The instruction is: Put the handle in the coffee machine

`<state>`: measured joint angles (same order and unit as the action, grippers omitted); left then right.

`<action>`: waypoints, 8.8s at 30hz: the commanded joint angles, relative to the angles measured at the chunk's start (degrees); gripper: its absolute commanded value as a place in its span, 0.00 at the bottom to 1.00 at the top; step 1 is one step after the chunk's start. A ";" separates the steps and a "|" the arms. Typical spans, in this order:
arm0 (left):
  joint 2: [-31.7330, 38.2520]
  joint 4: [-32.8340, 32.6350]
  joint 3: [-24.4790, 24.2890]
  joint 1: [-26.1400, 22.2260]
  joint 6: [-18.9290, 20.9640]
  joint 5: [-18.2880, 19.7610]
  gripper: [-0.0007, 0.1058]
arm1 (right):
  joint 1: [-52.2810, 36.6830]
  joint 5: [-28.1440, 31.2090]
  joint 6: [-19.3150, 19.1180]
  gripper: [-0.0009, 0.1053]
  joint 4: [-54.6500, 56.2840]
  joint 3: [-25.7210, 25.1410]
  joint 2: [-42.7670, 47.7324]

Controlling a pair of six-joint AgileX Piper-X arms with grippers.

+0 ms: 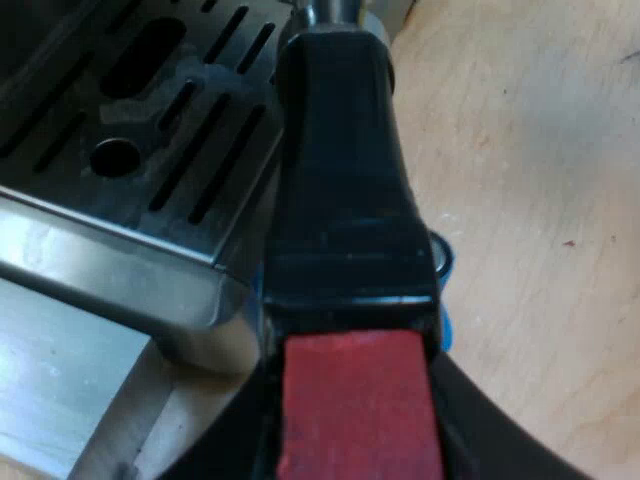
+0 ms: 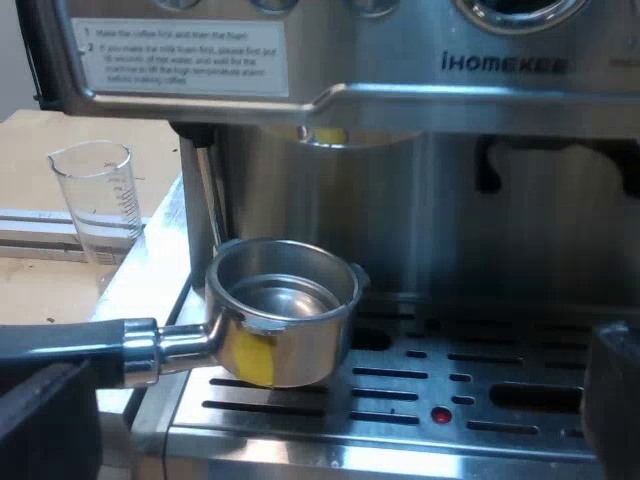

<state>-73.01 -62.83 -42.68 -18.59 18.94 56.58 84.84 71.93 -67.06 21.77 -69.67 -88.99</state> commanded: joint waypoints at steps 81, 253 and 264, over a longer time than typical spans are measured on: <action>-6.06 24.06 -4.50 6.85 19.42 11.30 0.01 | -4.56 2.82 -1.10 0.97 -4.91 0.04 -0.98; -4.88 24.01 -1.48 6.56 19.78 11.75 0.01 | -6.03 -5.86 -11.61 0.97 -17.29 0.22 -3.39; -4.88 25.59 -1.48 6.56 19.76 11.38 0.01 | -8.57 -6.66 -11.61 0.97 -17.30 0.22 -3.39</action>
<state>-78.38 -38.49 -43.66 -11.99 38.12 65.06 76.60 65.29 -77.84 4.92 -69.43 -92.55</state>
